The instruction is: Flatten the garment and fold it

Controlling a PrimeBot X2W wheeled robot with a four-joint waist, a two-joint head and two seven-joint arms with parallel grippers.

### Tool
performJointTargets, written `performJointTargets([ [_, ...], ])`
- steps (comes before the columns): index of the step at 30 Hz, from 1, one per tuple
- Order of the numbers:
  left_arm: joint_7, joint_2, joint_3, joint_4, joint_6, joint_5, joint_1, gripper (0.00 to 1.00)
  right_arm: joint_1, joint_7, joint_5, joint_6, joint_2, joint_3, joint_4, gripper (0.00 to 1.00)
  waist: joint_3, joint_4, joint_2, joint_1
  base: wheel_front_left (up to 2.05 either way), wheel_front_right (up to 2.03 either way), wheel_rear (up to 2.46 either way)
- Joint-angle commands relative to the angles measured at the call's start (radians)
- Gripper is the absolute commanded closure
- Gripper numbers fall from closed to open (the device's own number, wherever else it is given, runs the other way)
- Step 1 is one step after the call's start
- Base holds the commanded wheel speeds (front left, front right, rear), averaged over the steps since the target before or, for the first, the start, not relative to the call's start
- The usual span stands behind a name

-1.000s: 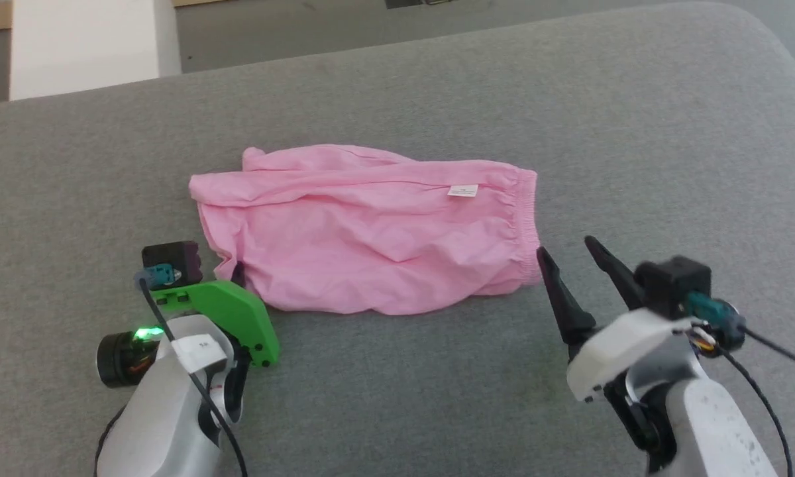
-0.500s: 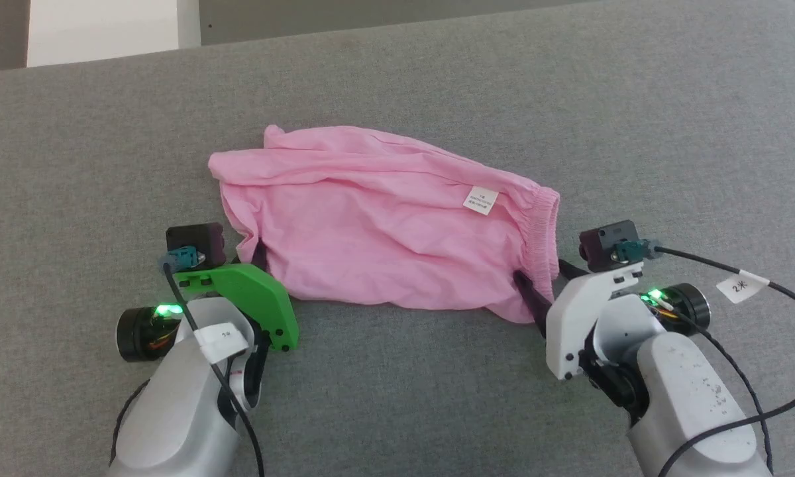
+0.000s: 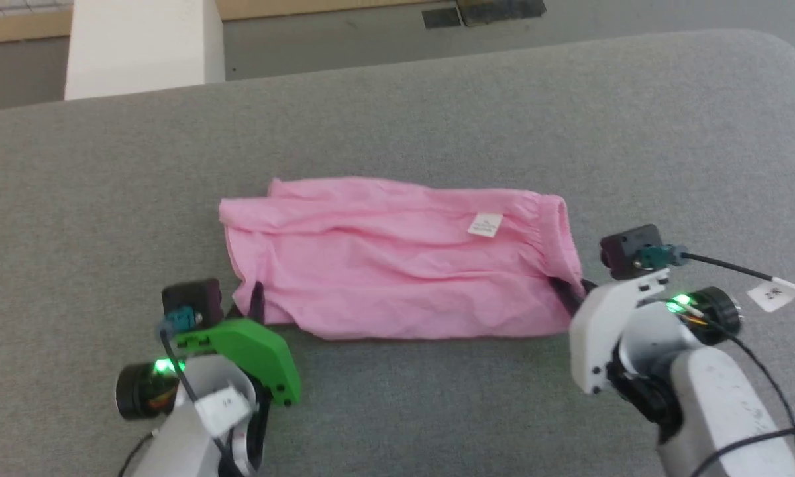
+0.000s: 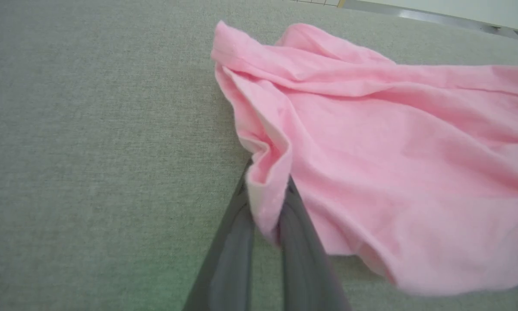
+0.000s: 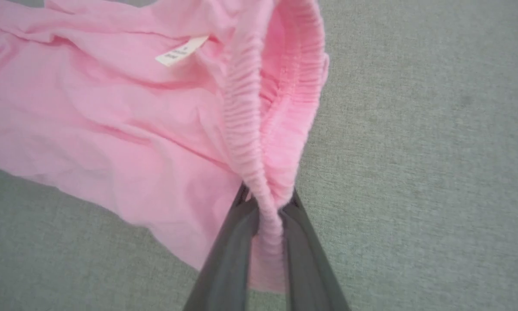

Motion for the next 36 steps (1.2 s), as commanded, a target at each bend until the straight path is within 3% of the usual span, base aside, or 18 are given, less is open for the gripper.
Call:
performJointTargets([
  [1,0.006,0.005,0.0,-0.034,0.017,0.01,0.04,1.0,0.026,0.025,0.004,-0.002,-0.023,-0.014,-0.031,1.0,-0.024,0.024,0.0,0.0,0.0,0.0,0.0],
  [7,0.05,-0.014,-0.036,-0.163,0.059,0.007,0.151,1.0,0.112,0.165,0.053,-0.002,-0.094,-0.068,-0.144,1.0,-0.028,0.053,0.0,0.0,0.0,0.0,0.0],
  [12,0.066,-0.042,-0.068,-0.151,0.047,-0.014,0.168,1.0,0.133,0.198,0.072,-0.002,-0.112,-0.098,-0.125,1.0,-0.009,0.064,0.0,0.0,0.0,0.0,0.0],
  [13,0.066,-0.047,-0.073,-0.139,0.04,-0.02,0.165,1.0,0.13,0.185,0.071,-0.002,-0.109,-0.104,-0.115,0.76,-0.006,0.065,0.0,0.0,0.0,0.0,0.0],
  [14,0.059,-0.056,-0.077,-0.127,0.03,-0.027,0.16,0.4,0.127,0.167,0.068,-0.002,-0.104,-0.108,-0.101,0.16,-0.004,0.065,0.0,0.0,0.0,0.0,0.0],
  [15,0.051,-0.06,-0.081,-0.118,0.02,-0.03,0.155,0.0,0.126,0.151,0.067,-0.002,-0.099,-0.111,-0.09,0.0,-0.003,0.065,0.0,0.0,0.0,0.0,0.0],
  [23,-0.097,-0.054,-0.058,-0.084,-0.04,-0.035,0.137,0.0,0.156,-0.004,0.091,-0.002,-0.021,-0.155,-0.122,0.0,-0.033,0.065,0.0,0.0,0.0,0.0,0.0],
  [28,-0.24,-0.029,-0.015,-0.11,-0.047,-0.005,0.129,0.0,0.18,-0.065,0.082,-0.002,0.014,-0.205,-0.172,0.0,-0.041,0.065,0.0,0.0,0.0,0.0,0.0],
  [31,-0.332,-0.014,0.003,-0.116,-0.049,0.027,0.111,0.0,0.177,-0.086,0.062,-0.002,0.029,-0.243,-0.159,0.0,-0.035,0.07,0.0,0.0,0.0,0.0,0.0],
  [36,-0.393,-0.003,0.029,-0.096,-0.069,0.076,0.055,0.0,0.14,-0.094,0.075,-0.002,0.038,-0.269,-0.083,0.0,-0.009,0.081,0.0,0.0,0.0,0.0,0.0],
])
